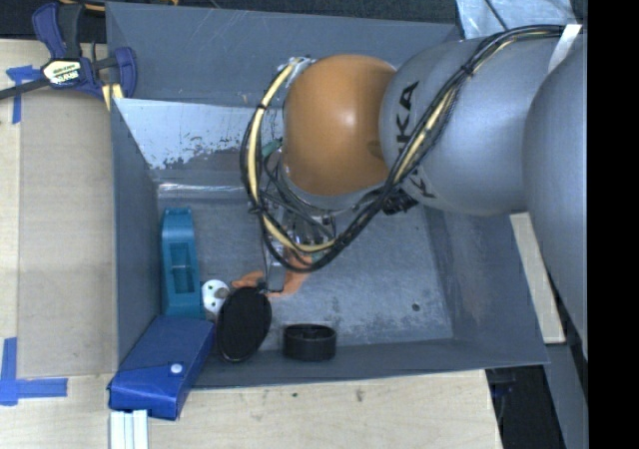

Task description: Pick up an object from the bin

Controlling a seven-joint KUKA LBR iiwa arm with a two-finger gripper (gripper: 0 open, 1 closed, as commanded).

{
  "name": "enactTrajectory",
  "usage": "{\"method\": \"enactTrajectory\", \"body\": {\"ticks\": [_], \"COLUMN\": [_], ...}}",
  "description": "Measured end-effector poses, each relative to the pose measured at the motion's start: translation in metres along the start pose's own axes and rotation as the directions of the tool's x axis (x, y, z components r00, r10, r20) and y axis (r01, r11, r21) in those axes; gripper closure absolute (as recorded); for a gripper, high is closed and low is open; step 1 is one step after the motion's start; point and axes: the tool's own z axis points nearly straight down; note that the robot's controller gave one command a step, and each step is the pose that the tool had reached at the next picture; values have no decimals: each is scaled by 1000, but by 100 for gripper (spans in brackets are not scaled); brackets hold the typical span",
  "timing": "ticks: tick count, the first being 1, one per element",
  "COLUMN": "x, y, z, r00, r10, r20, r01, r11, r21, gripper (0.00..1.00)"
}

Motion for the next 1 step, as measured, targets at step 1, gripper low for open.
{"method": "enactTrajectory", "body": {"ticks": [1], "x": [-2], "y": [-1], "z": [-5], "r00": [1000], "r10": [3], "r20": [8], "r01": [-3], "r11": [1000], "r21": [-2], "gripper": [0]}}
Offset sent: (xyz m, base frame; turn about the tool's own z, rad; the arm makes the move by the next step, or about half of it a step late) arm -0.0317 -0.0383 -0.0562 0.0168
